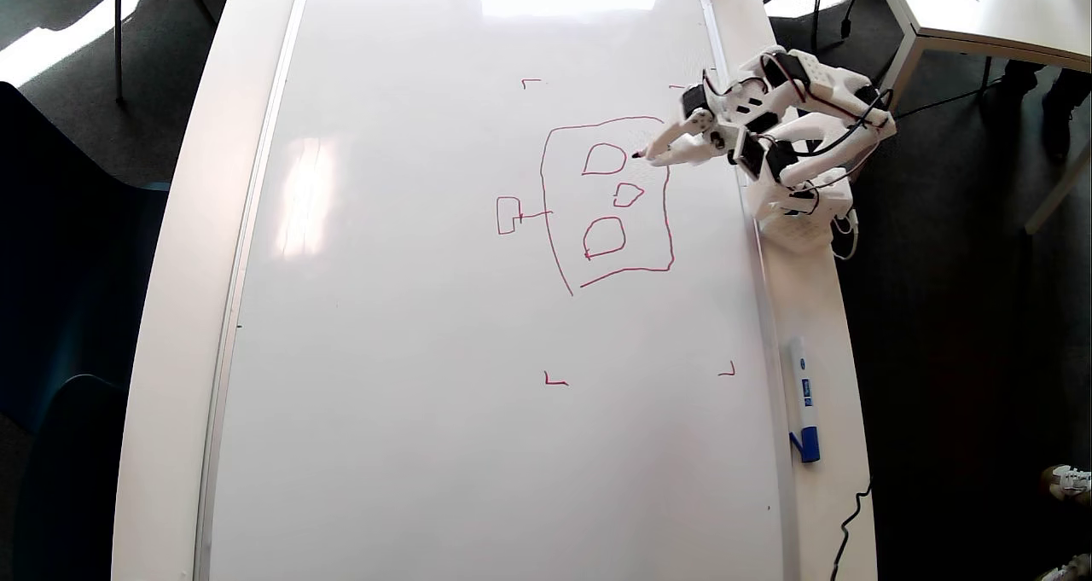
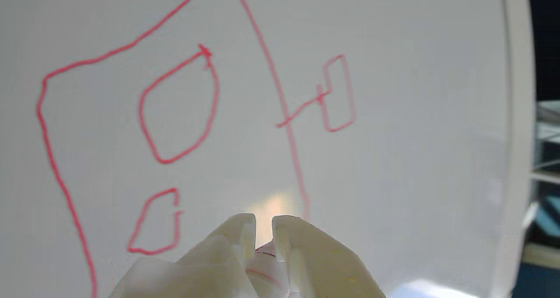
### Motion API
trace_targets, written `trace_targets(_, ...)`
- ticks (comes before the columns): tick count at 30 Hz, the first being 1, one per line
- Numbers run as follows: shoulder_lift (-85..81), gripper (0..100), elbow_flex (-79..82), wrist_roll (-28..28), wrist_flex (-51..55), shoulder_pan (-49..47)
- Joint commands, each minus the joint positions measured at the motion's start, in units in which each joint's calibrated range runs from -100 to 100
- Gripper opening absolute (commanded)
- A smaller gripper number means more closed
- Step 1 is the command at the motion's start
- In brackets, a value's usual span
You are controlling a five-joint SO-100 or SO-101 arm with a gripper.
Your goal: Draw on a whiteboard a robot head using a pen attached to the gripper
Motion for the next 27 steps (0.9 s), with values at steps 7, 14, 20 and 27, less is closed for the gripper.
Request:
trace_targets(7, -23.4, 1, 19.0, 12.2, -28.5, -0.1)
trace_targets(14, -30.6, 1, 27.3, 17.1, -52.4, -1.5)
trace_targets(20, -36.7, 1, 42.3, 20.8, -78.4, -1.5)
trace_targets(27, -40.9, 1, 54.6, 23.4, -103.9, -1.5)
